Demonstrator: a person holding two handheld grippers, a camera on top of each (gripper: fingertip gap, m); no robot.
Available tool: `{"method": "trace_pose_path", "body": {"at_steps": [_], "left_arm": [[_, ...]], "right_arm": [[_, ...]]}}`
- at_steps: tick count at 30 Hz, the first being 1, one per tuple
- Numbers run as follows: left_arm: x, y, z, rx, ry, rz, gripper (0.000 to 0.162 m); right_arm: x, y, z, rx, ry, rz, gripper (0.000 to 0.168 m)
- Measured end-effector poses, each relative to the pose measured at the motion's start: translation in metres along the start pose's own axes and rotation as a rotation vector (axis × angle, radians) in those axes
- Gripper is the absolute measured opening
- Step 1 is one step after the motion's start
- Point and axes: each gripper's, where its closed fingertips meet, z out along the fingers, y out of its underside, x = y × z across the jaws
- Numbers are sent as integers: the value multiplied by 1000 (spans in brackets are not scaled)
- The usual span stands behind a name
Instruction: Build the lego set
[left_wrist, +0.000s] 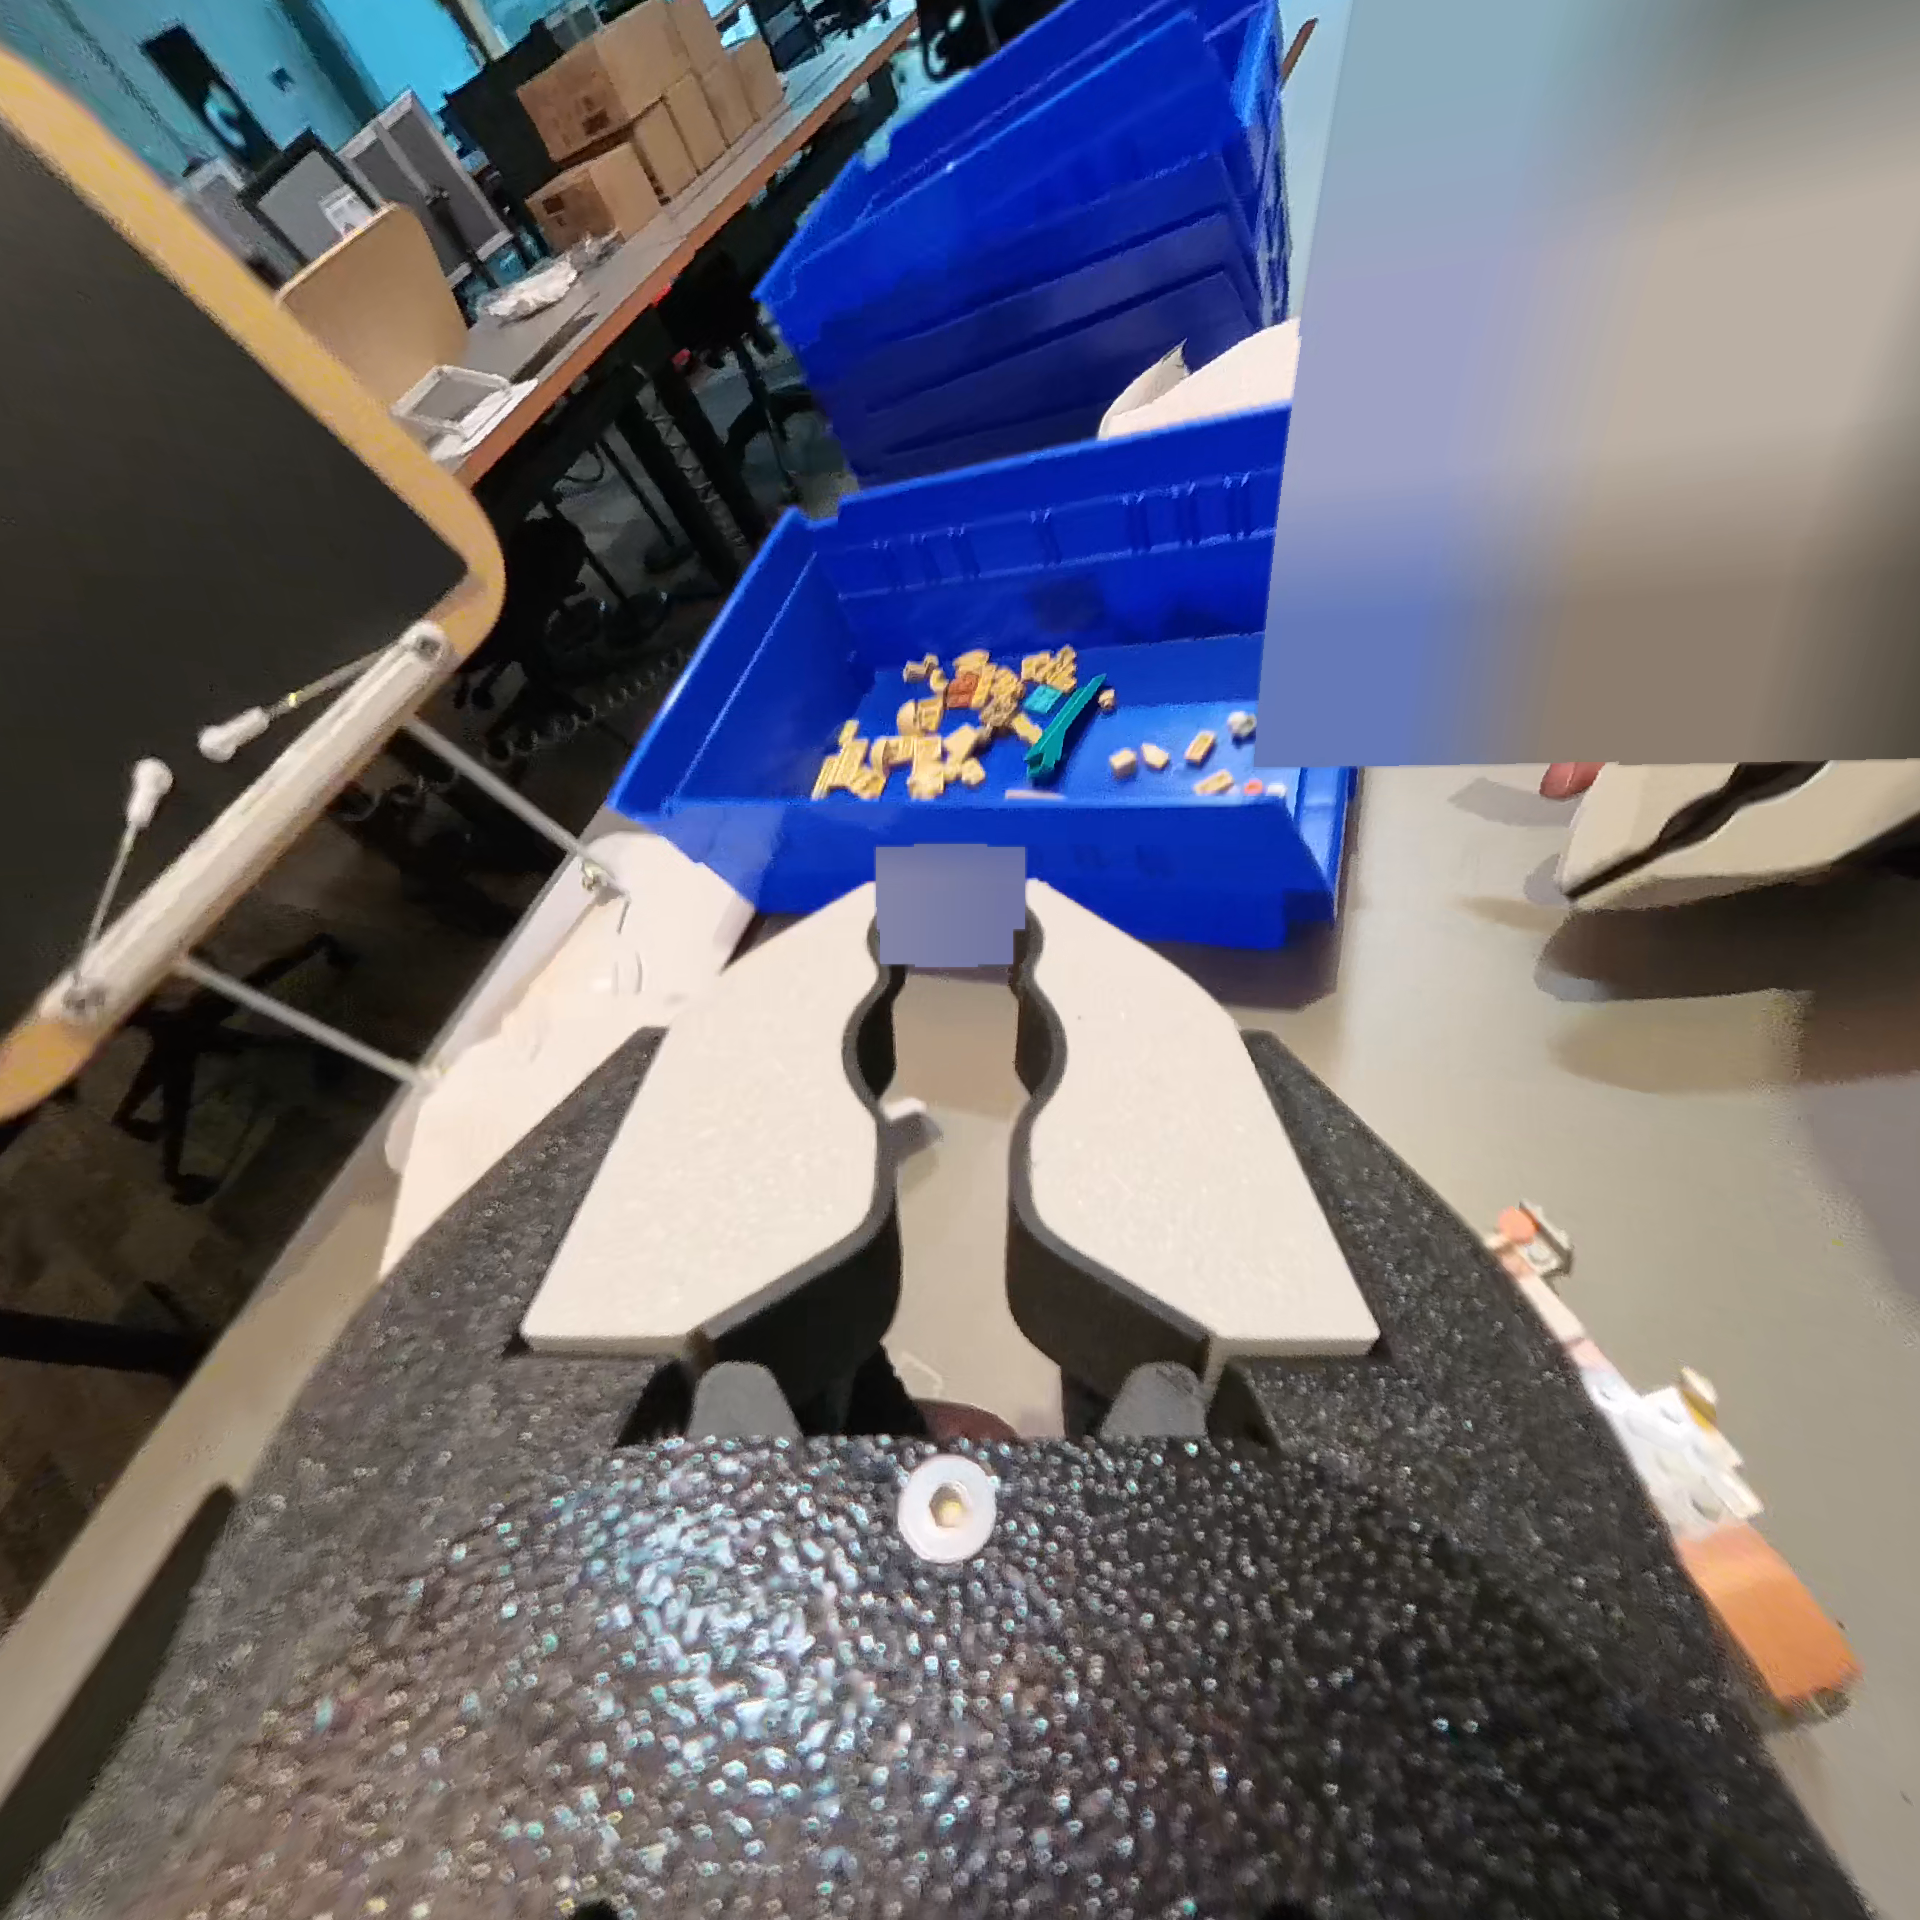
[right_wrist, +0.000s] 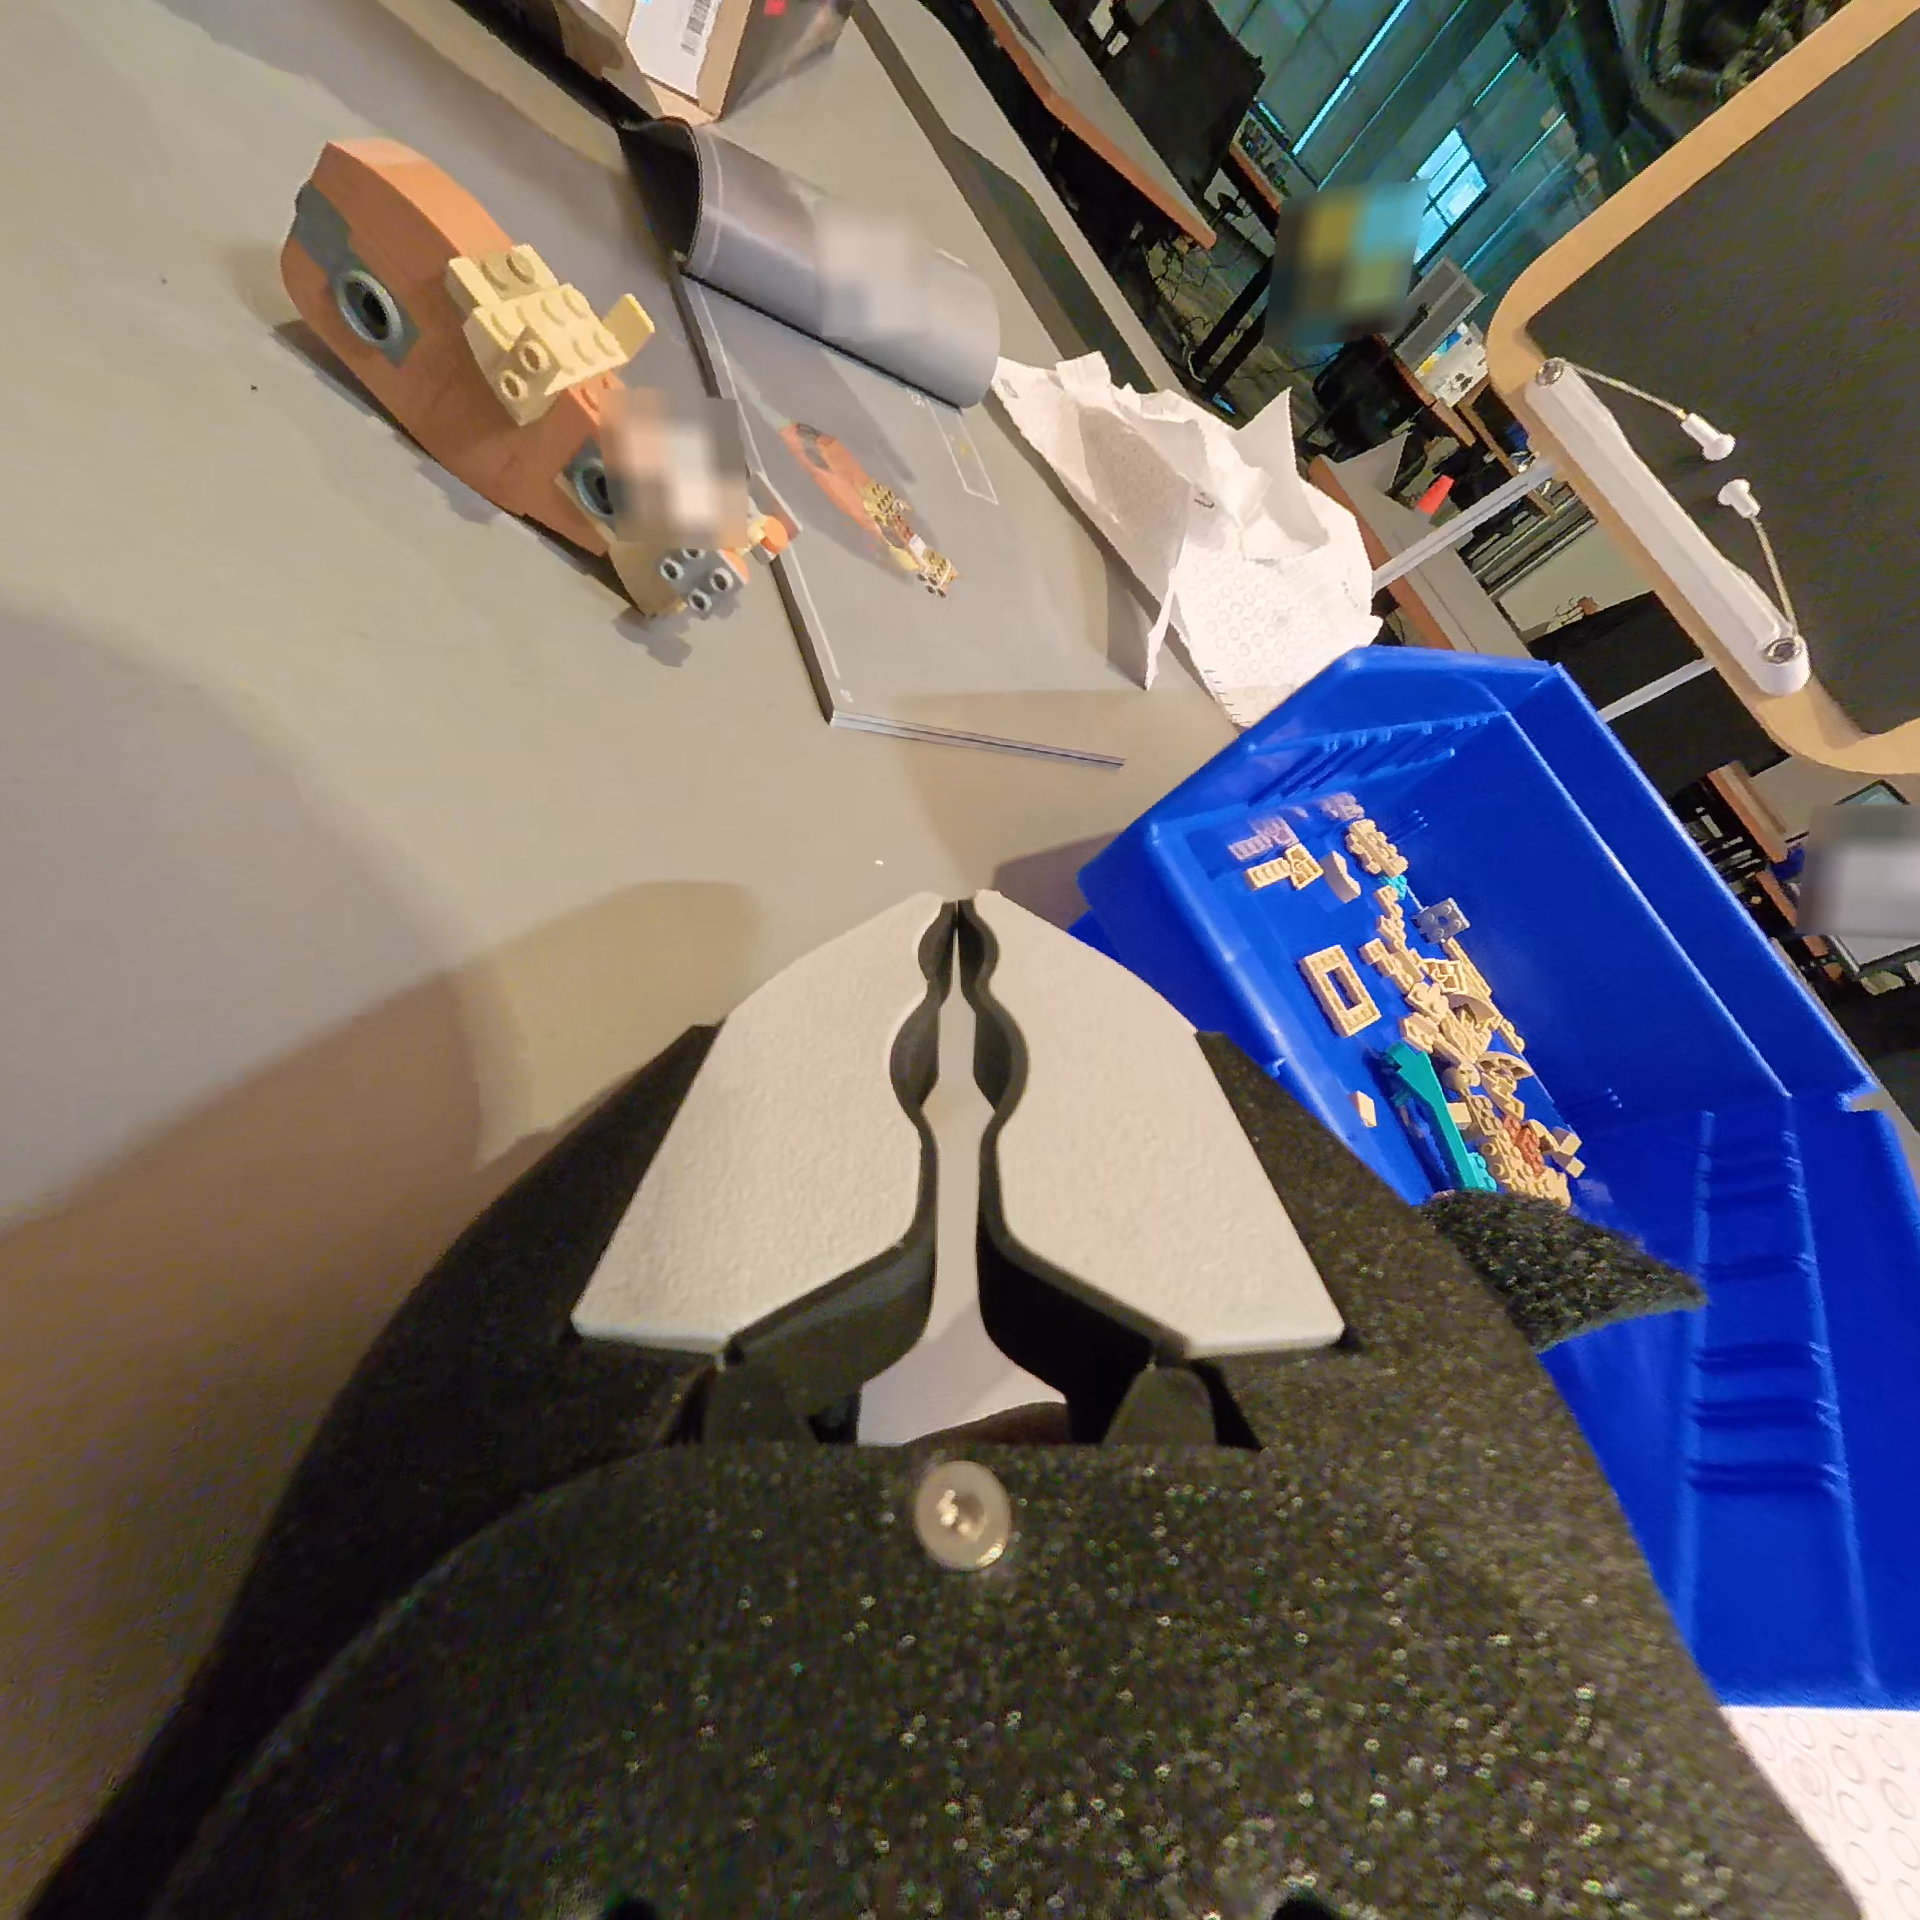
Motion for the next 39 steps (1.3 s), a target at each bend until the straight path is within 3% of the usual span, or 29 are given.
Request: {"method": "trace_pose_path", "body": {"at_steps": [4,8,13,17,26,39], "left_arm": [[9,-45,45,-22,120,127,18],[29,-74,130,-134,308,207,18],[28,-39,249,-423,410,188,18],[23,7,301,-592,418,98,18],[33,44,325,-762,372,5,22],[32,46,329,-776,362,-195,27]], "right_arm": [[-2,0,0,-3,-4,-16,0],[-5,0,1,-10,-9,-43,1],[-5,1,0,-7,-16,-37,0],[-6,0,-1,-3,-27,-35,0],[-15,2,0,-22,-47,-99,1],[-17,2,1,-29,-54,-121,1]]}}
